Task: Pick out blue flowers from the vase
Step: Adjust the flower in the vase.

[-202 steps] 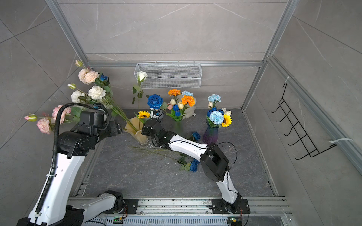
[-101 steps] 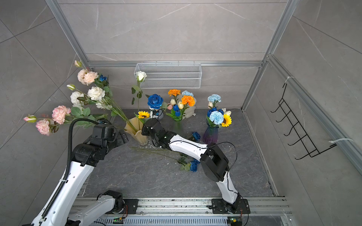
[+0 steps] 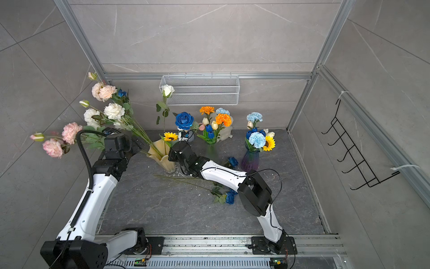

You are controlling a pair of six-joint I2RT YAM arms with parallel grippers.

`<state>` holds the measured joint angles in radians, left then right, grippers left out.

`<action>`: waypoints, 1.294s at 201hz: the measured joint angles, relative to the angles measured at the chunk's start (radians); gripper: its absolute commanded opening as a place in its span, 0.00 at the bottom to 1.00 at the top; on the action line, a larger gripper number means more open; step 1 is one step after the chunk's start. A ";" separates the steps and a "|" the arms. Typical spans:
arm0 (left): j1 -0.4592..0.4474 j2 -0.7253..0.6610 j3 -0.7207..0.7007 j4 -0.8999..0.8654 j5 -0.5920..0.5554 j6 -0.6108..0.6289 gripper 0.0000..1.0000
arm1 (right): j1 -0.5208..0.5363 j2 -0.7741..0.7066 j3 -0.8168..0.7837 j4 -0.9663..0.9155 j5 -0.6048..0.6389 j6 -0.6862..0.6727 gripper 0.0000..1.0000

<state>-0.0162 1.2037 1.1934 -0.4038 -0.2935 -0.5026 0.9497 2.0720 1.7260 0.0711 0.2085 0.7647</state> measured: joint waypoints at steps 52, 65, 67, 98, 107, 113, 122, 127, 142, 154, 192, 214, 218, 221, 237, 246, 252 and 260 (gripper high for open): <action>-0.001 0.137 0.084 0.125 0.122 0.053 0.95 | -0.001 0.031 0.061 -0.046 -0.018 -0.029 0.00; -0.001 0.151 0.095 0.147 0.140 0.066 0.95 | -0.001 0.041 0.080 -0.056 -0.025 -0.037 0.00; -0.001 0.153 0.098 0.151 0.140 0.069 0.95 | -0.001 0.042 0.082 -0.058 -0.027 -0.037 0.00; 0.003 0.192 0.116 0.203 0.161 0.097 0.92 | -0.002 0.051 0.099 -0.069 -0.046 -0.056 0.00; 0.005 0.199 0.116 0.218 0.167 0.106 0.90 | -0.002 0.053 0.103 -0.072 -0.049 -0.058 0.00; 0.006 0.203 0.116 0.227 0.170 0.111 0.88 | -0.002 0.055 0.106 -0.076 -0.050 -0.060 0.00; 0.007 0.208 0.116 0.242 0.175 0.115 0.84 | -0.002 0.056 0.111 -0.082 -0.051 -0.062 0.00; 0.008 0.210 0.116 0.253 0.178 0.120 0.81 | -0.002 0.057 0.114 -0.084 -0.052 -0.063 0.00; 0.011 0.214 0.115 0.280 0.192 0.134 0.73 | -0.004 0.064 0.127 -0.094 -0.058 -0.067 0.00; 0.011 0.214 0.113 0.307 0.202 0.147 0.68 | -0.005 0.069 0.137 -0.100 -0.063 -0.068 0.00; 0.011 0.212 0.075 0.382 0.270 0.198 0.40 | -0.008 0.099 0.193 -0.136 -0.079 -0.082 0.00; 0.010 0.211 0.064 0.410 0.331 0.232 0.31 | -0.009 0.113 0.217 -0.146 -0.088 -0.087 0.00; 0.010 0.211 0.064 0.414 0.343 0.236 0.28 | -0.009 0.115 0.220 -0.146 -0.090 -0.089 0.00; 0.010 0.211 0.064 0.416 0.352 0.241 0.26 | -0.009 0.117 0.223 -0.146 -0.093 -0.089 0.00; 0.010 0.211 0.064 0.435 0.393 0.254 0.18 | -0.009 0.124 0.235 -0.152 -0.101 -0.092 0.00; 0.007 0.211 0.064 0.441 0.410 0.265 0.16 | -0.009 0.132 0.251 -0.164 -0.106 -0.096 0.00; 0.004 0.211 0.064 0.444 0.415 0.269 0.16 | -0.009 0.140 0.265 -0.172 -0.109 -0.097 0.00; -0.003 0.210 0.062 0.452 0.420 0.280 0.15 | -0.009 0.150 0.285 -0.183 -0.113 -0.101 0.00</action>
<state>-0.0196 1.4136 1.2552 0.0479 0.1261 -0.2226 0.9409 2.2223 2.0109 -0.1120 0.0956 0.6640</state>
